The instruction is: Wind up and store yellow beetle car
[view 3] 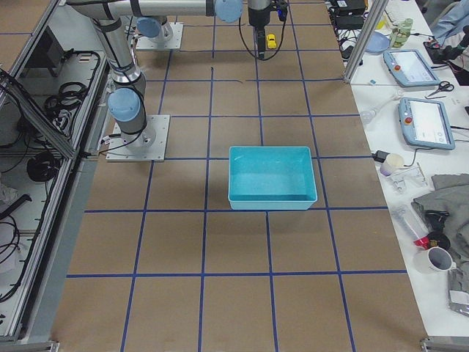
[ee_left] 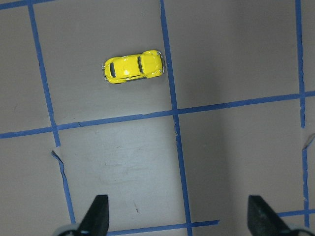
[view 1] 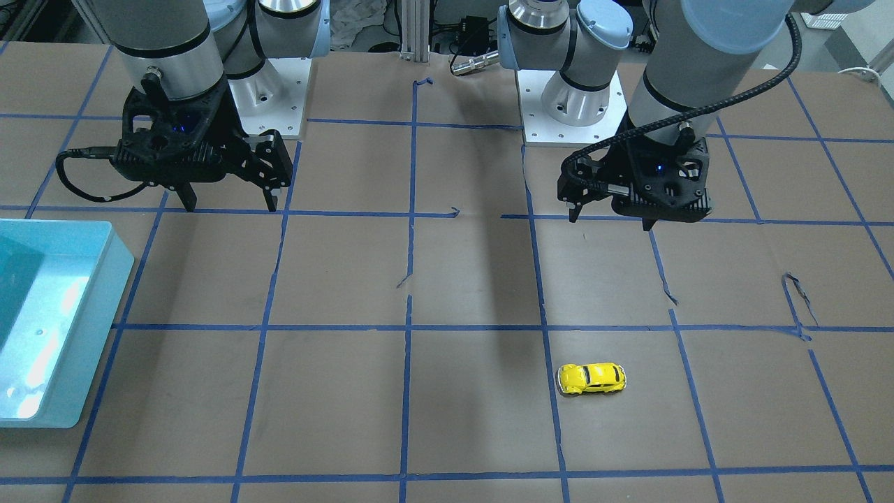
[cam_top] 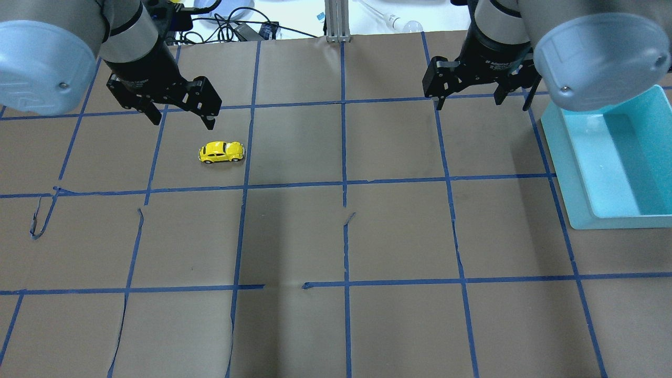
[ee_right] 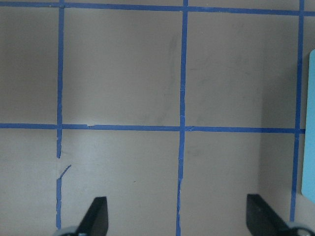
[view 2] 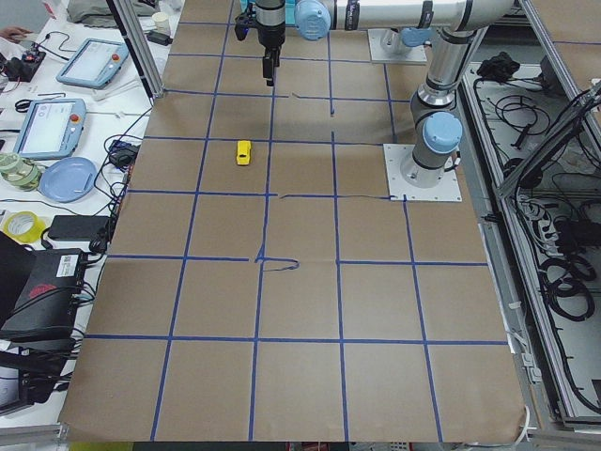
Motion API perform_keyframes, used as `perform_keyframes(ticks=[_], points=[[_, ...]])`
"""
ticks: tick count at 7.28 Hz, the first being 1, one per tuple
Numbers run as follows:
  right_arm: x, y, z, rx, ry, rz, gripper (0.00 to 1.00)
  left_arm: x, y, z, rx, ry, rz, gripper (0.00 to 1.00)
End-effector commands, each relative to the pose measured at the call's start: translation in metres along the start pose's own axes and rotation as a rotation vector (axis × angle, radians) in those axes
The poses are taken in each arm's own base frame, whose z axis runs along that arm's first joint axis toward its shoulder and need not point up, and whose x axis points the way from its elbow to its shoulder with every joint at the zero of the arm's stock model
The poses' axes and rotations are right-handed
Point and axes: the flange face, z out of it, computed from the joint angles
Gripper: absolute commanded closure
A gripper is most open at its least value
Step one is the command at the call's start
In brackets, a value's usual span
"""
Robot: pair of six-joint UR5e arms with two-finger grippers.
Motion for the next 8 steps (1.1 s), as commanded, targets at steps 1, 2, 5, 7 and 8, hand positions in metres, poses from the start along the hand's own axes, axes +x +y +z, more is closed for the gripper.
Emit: perform_keyframes(ticks=[1,2,5,7,8], points=[[0.0000,0.0000,0.0000,0.000,0.000,-0.002,0.00,-0.0003,-0.0001,0.0000,0.001,0.003,-0.008,0.00],[0.0000,0.0000,0.0000,0.000,0.000,-0.002,0.00,-0.0003,-0.0010,0.0016,-0.003,0.003,-0.008,0.00],[0.0007,0.0018,0.0062,-0.003,0.000,0.003,0.00,-0.0008,-0.0053,0.0048,0.005,0.002,-0.012,0.00],[0.0008,0.0017,0.0062,-0.003,0.002,0.003,0.00,-0.0008,-0.0049,0.0040,0.007,0.002,-0.011,0.00],[0.0007,0.0018,0.0062,-0.003,0.000,0.003,0.00,0.0001,-0.0041,0.0039,0.007,0.002,-0.009,0.00]])
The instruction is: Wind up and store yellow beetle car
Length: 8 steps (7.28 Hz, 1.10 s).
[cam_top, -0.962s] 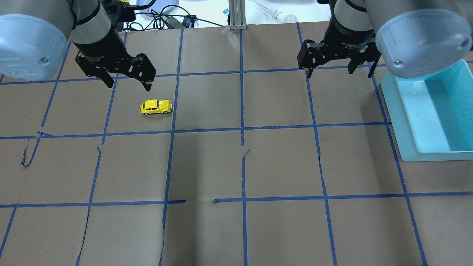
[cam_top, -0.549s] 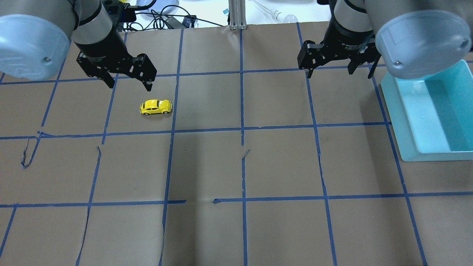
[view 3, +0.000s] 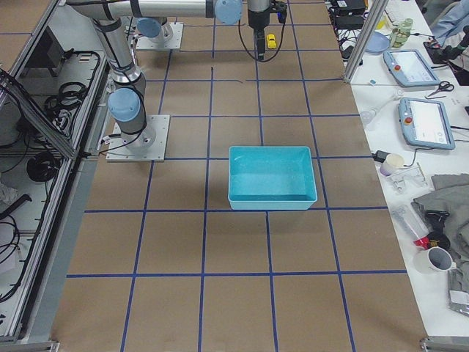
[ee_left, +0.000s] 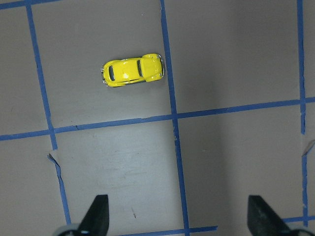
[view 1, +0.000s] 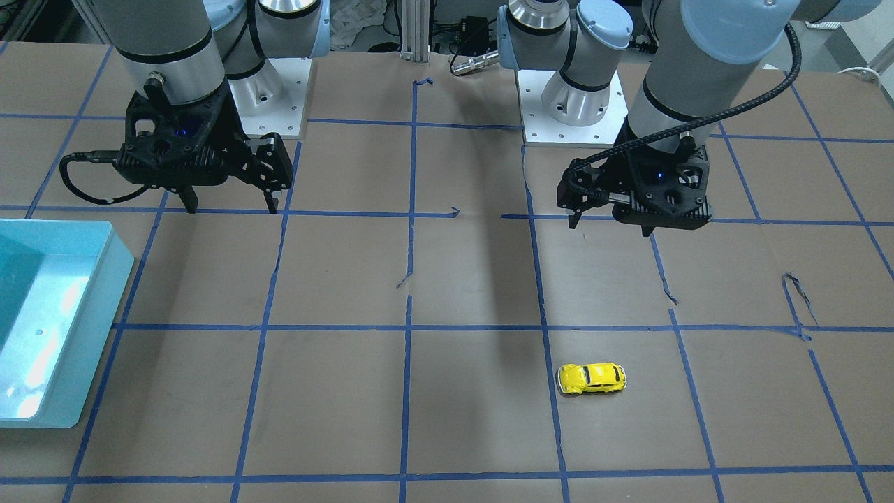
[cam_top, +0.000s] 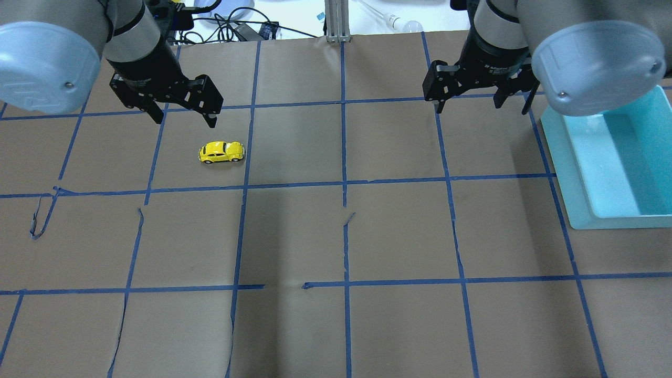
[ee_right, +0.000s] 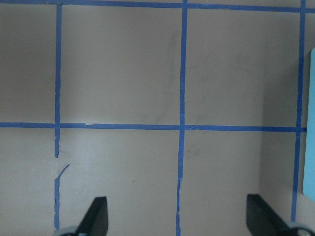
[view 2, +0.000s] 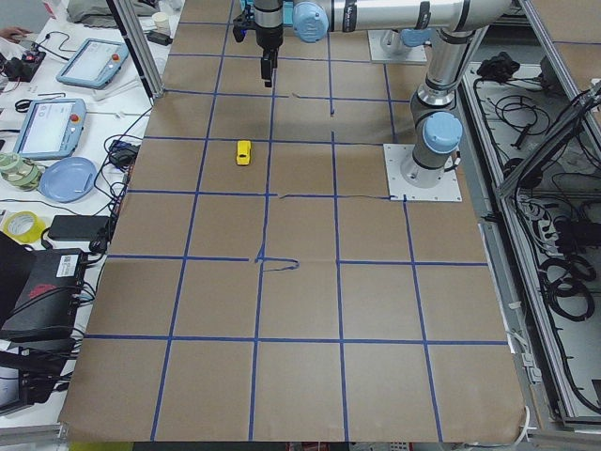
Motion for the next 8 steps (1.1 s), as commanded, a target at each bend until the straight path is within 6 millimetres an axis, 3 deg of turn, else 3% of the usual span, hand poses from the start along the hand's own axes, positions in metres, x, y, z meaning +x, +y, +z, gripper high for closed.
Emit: perform_keyframes(ticks=[1,4,5,8], points=[[0.000,0.000,0.000,0.000,-0.001,0.000,0.00,0.001,0.001,0.000,0.001,0.000,0.000,0.00],[0.000,0.000,0.000,0.000,0.001,0.003,0.00,-0.002,-0.001,0.002,-0.004,-0.003,-0.012,0.00],[0.001,0.000,0.000,0.000,0.001,0.005,0.00,-0.013,-0.004,0.001,0.012,-0.004,-0.046,0.01],[0.000,0.000,0.000,0.000,0.001,0.003,0.00,-0.019,-0.006,-0.005,0.048,0.002,-0.538,0.00]])
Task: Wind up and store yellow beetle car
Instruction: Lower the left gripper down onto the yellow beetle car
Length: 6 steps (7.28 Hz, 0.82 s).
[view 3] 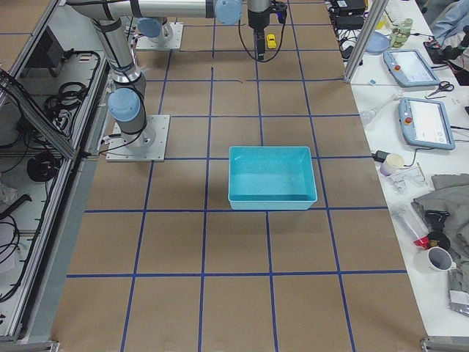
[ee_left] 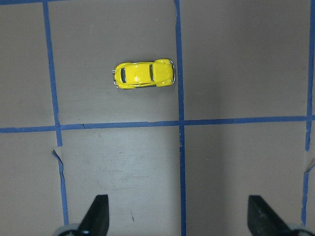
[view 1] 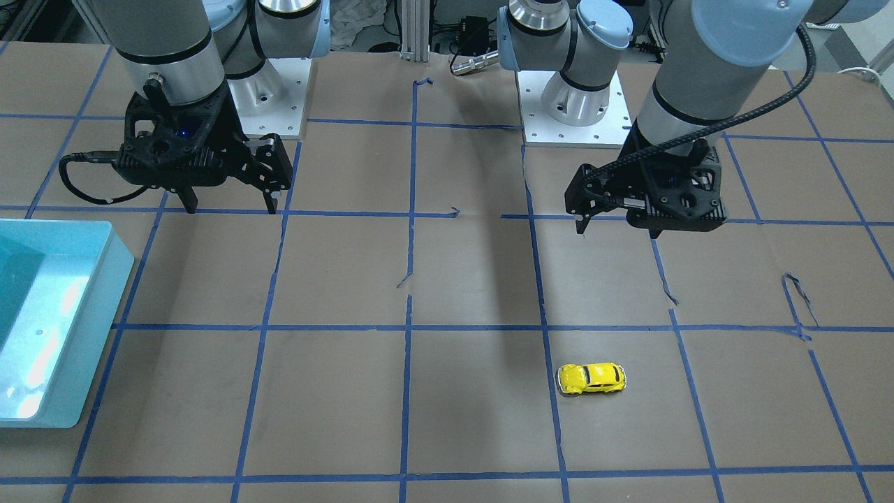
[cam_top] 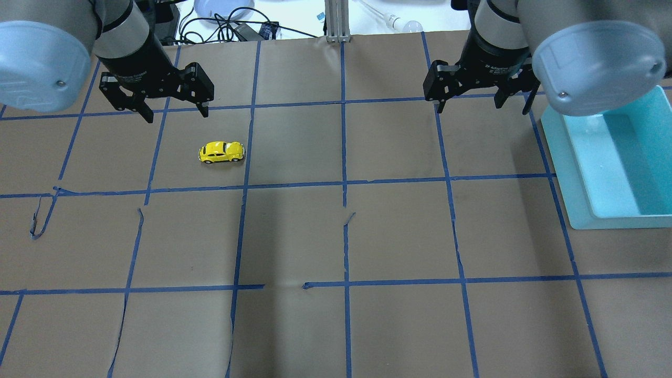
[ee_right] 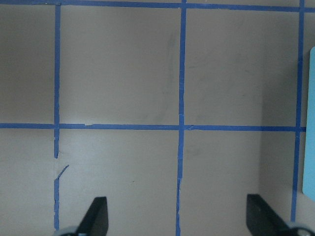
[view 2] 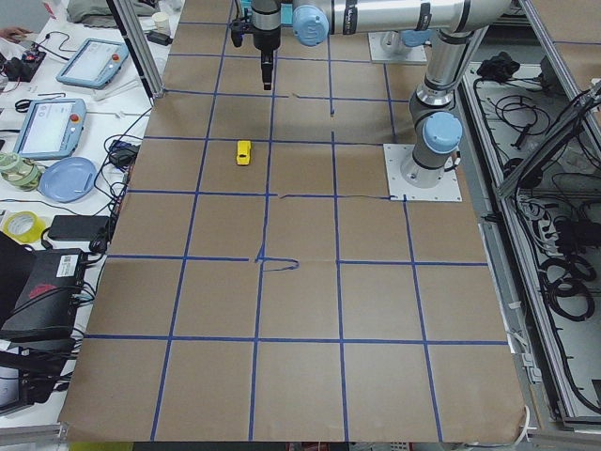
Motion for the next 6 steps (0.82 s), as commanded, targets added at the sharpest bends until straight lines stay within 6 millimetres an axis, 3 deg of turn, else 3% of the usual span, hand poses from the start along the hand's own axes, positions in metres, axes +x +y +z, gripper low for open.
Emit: perform_keyframes(ticks=[1,3,4,5,6], points=[[-0.001,0.000,0.000,0.002,0.000,0.000,0.00,-0.003,-0.008,0.007,0.024,-0.003,-0.401,0.00],[0.000,-0.001,0.000,0.005,0.000,0.000,0.00,-0.009,-0.006,0.029,-0.001,-0.022,-0.614,0.00],[-0.001,0.000,0.000,0.003,-0.002,-0.001,0.00,-0.014,-0.004,0.048,-0.021,-0.035,-0.854,0.00],[-0.001,0.000,0.000,0.001,-0.003,-0.001,0.00,-0.020,-0.016,0.068,-0.016,-0.036,-1.045,0.00],[-0.001,0.000,0.001,0.001,-0.005,-0.001,0.00,-0.026,-0.030,0.082,-0.008,-0.028,-1.096,0.00]])
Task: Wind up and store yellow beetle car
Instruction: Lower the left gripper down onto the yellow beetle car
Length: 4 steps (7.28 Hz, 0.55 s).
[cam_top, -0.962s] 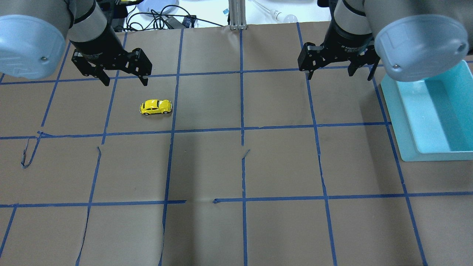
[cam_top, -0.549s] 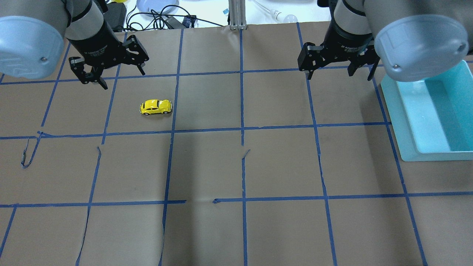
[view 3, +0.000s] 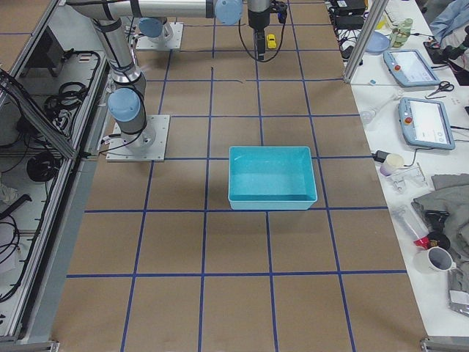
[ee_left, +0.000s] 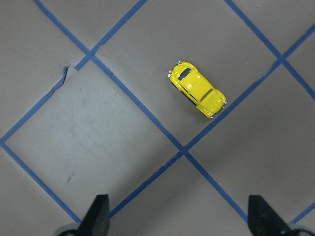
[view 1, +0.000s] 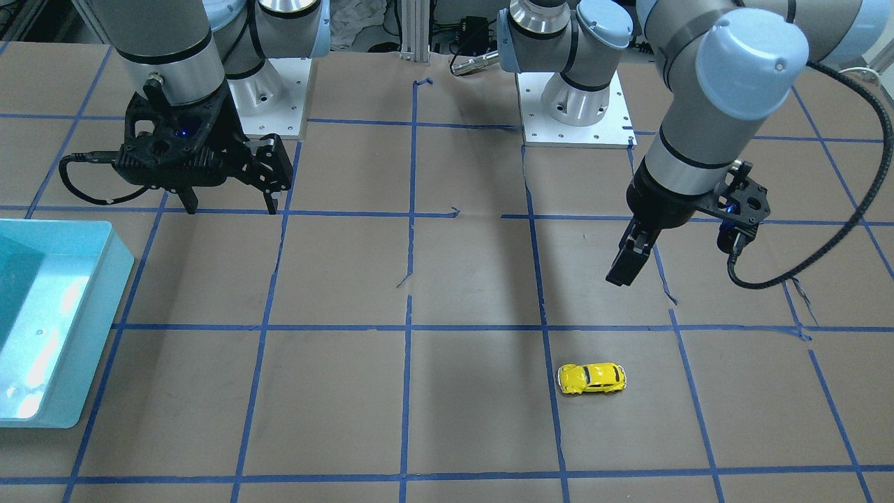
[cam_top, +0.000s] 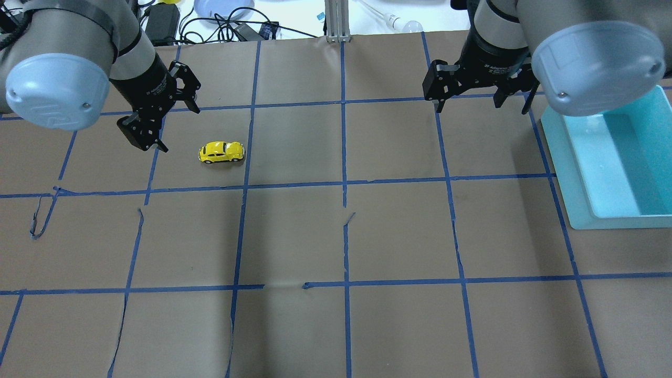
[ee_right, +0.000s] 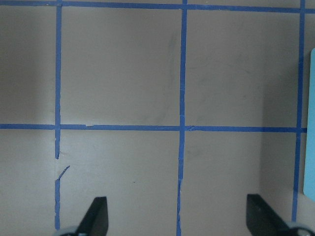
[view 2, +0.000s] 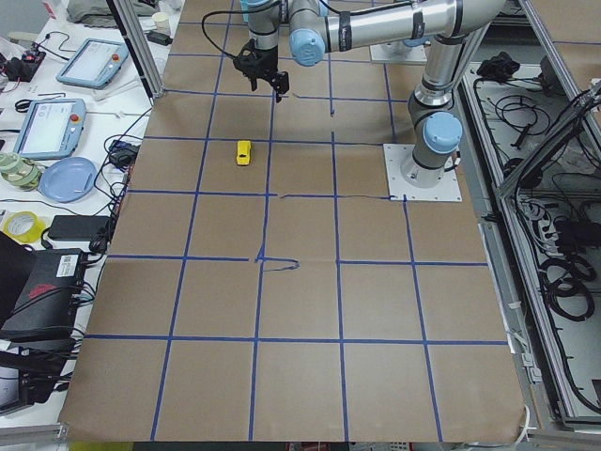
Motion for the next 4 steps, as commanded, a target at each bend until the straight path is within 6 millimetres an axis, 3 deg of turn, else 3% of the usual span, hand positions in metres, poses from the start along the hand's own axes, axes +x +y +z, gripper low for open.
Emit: perform_keyframes(ticks=[1,4], points=[[-0.001,0.000,0.000,-0.001,-0.003,0.000,0.00,0.019,-0.032,0.037,0.015,0.034,-0.191,0.00],[-0.001,-0.001,0.000,0.004,-0.004,-0.002,0.00,0.053,-0.049,0.108,0.002,0.010,-0.270,0.00]])
